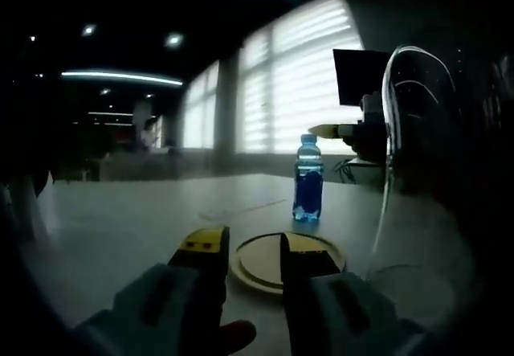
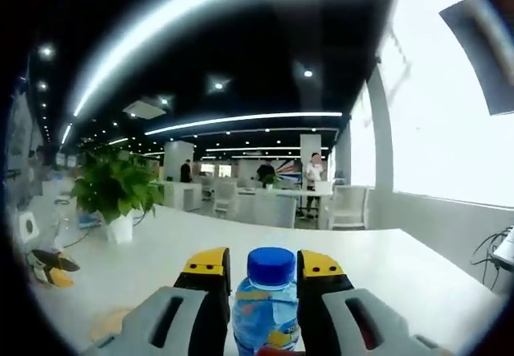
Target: Open the cover put in the Mizone put the cover back on
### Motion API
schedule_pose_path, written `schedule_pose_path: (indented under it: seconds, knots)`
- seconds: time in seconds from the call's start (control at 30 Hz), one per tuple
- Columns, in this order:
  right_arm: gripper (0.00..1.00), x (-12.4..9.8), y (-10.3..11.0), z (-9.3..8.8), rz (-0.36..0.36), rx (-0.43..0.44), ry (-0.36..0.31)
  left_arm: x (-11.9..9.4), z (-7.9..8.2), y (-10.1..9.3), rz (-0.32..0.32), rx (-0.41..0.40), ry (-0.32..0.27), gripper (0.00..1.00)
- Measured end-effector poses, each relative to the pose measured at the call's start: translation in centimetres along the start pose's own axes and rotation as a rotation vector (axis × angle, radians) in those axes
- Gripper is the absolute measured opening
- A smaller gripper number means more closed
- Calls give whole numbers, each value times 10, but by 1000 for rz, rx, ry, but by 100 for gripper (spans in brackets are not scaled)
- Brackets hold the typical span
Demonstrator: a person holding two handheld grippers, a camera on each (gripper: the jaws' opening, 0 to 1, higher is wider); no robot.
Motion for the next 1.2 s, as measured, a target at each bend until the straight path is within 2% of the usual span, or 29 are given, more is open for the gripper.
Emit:
schedule_pose_path:
  seconds: [0.1,0.23,0.47,0.67,1.2]
  knots:
    - [26,5,-4,-1,-7,17,1,1,-1,0,-1,-3,0,19]
    - [26,11,-5,-8,-6,28,35,1,-3,1,2,2,10,19]
    - [26,23,-3,-8,10,42,31,1,-4,2,4,3,11,19]
    - [26,23,-2,-13,10,26,54,1,-2,-2,-9,13,6,19]
    - [23,26,-3,-11,24,22,45,4,-11,-2,-12,13,28,19]
Point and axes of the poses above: the point that each gripper's makers call its tool centre point, and the gripper's own axes: x roughly forward along the fingers, y roughly to its left, z roughly out of its top, the point moved 6 cm from there along -x, roughly backward along the fingers, and after that the axes turned 10 degrees about -y, right-handed, at the moved point
